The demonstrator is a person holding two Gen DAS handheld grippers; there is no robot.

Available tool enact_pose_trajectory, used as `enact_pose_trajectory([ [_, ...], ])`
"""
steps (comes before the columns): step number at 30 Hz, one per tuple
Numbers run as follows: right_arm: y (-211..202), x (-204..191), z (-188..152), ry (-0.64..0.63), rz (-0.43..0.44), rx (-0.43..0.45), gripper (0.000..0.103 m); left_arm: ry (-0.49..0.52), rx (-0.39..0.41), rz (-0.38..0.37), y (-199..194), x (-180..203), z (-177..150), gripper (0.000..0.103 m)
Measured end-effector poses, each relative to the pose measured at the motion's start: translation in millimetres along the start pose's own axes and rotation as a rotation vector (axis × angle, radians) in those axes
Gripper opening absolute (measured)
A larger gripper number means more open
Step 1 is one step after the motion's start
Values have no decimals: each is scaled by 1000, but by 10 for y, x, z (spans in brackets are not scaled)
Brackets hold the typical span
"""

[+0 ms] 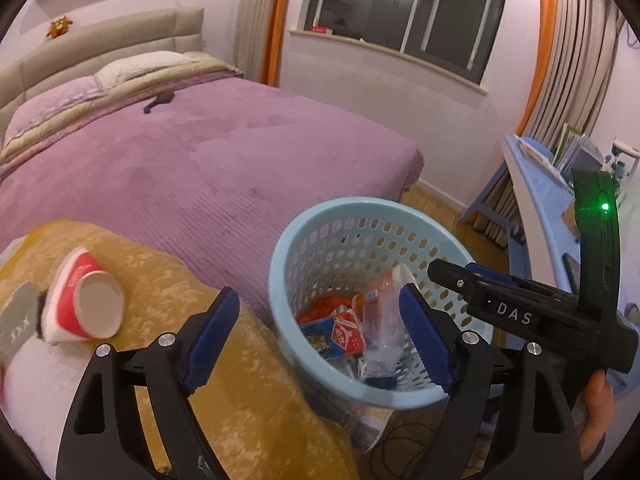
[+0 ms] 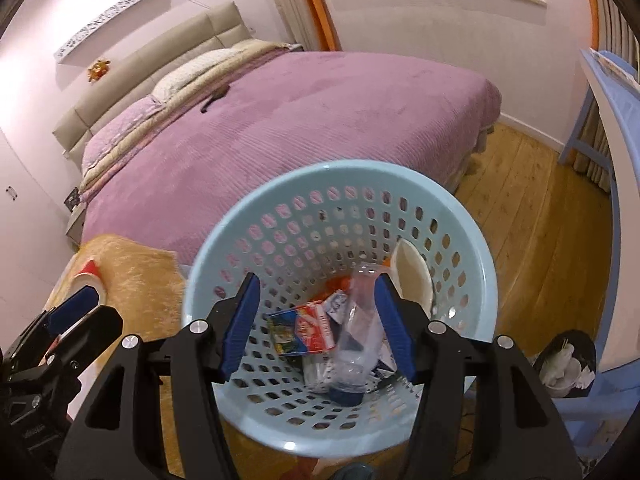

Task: Collect trash
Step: 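Carry the box and bottle over the wastebasket and open both tools to drop them, then grasp the pink bag with the left tool while the right tool grasps the red-and-white paper cup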

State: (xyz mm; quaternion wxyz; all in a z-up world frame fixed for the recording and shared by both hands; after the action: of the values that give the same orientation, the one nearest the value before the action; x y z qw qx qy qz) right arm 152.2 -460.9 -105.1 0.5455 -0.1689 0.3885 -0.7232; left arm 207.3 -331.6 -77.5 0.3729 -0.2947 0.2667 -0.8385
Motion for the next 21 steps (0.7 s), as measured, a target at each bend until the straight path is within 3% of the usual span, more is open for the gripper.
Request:
enact_pose_trajectory([
  [6,-280,-389,80,-66,46,56,56,-35,74,11,-424,-194,33,80],
  [12,-547,-1032,180,-172,122,125,56,-88,164,66,-943,-611,57,80],
  [21,-549,-1940,128,-318,219,154,56,-234,256,225,-1625,-1712,18,80],
])
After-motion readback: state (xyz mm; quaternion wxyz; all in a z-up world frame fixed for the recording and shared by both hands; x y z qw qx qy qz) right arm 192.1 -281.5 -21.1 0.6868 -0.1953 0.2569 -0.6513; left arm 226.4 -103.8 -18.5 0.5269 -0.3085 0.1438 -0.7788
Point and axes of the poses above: each gripper's, at about its wrist camera, not at the fingertips, and y roughly the way its jaws point, x to its right, z to its top, the point moved 10 cm from there along y, roughly the way its jaws point, and after that the axes turned 9 degrees about -y, right-handed, at the moved point
